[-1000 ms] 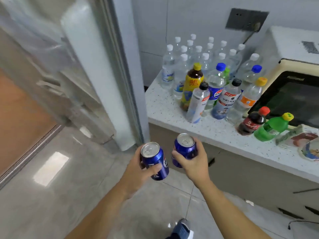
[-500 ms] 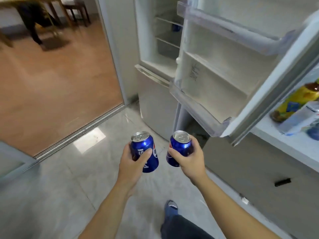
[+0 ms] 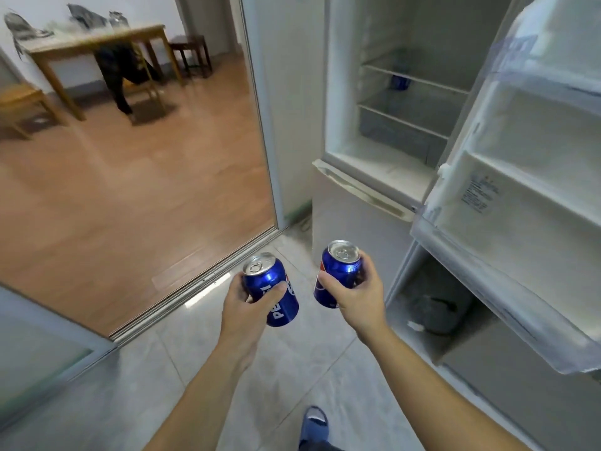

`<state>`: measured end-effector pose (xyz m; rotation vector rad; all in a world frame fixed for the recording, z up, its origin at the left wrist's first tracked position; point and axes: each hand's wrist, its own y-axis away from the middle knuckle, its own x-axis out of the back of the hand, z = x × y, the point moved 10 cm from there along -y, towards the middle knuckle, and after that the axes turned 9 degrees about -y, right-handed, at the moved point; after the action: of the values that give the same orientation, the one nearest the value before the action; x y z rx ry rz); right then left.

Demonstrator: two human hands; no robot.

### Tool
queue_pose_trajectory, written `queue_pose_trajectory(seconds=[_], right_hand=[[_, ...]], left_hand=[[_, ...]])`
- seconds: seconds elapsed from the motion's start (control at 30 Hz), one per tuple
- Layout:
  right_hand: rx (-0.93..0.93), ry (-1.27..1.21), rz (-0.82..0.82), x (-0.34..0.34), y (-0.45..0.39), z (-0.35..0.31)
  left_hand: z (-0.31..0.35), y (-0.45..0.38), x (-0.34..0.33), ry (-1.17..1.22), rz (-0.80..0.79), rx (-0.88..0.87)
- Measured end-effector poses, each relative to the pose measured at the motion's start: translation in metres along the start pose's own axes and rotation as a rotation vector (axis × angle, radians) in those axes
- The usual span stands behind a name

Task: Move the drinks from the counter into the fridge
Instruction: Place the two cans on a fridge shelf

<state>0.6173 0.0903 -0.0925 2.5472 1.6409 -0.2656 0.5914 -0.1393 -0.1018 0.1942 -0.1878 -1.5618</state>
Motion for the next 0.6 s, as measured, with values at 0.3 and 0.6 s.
queue_pose_trajectory(seconds=[0.3, 0.6], right_hand=[[0.04, 0.071, 0.172, -0.03, -0.13, -0.013], [0.097, 0.168, 0.475, -0.024, -0.206, -0.021]], left_hand=[[0.059, -0.166, -0.021, -0.037, -0.174, -0.037], [0.107, -0.318, -0.075, -0.125, -0.442, -0.102]])
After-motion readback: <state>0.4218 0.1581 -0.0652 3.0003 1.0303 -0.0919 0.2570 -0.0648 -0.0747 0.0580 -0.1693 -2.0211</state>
